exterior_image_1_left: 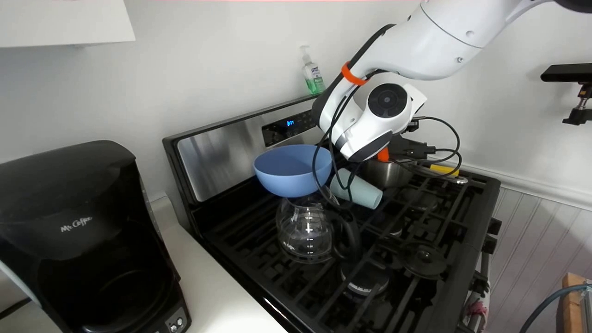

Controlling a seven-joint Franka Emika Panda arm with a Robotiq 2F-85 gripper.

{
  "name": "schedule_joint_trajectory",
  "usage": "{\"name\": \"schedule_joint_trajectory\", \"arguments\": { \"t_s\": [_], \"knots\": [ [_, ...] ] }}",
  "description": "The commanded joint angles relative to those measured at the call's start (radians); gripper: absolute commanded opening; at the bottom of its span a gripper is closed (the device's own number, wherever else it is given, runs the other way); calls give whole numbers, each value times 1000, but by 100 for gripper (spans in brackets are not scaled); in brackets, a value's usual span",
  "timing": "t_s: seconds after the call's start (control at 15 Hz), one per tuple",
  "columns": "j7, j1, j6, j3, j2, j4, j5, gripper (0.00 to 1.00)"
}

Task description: Put the silver lid on the silver pot

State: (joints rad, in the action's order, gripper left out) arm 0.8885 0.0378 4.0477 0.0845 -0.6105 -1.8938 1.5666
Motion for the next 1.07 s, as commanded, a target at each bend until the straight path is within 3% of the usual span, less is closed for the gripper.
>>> {"name": "schedule_joint_trajectory", "arguments": {
  "t_s": [0.0, 0.13, 0.4, 0.67, 0.73, 0.87, 1.0],
  "knots": [
    [37, 7, 21, -16, 31, 6, 37, 94],
    [6, -7, 37, -13, 70, -33, 9, 100],
    [-31, -43, 84, -16, 174, -119, -56, 100],
    [26, -85, 125, -44, 272, -205, -57, 100],
    [8, -59, 117, -33, 196, -111, -35, 100],
    [11, -66, 117, -42, 213, -122, -34, 100],
    [33, -46, 98, -54, 217, -96, 69, 100]
  ]
}}
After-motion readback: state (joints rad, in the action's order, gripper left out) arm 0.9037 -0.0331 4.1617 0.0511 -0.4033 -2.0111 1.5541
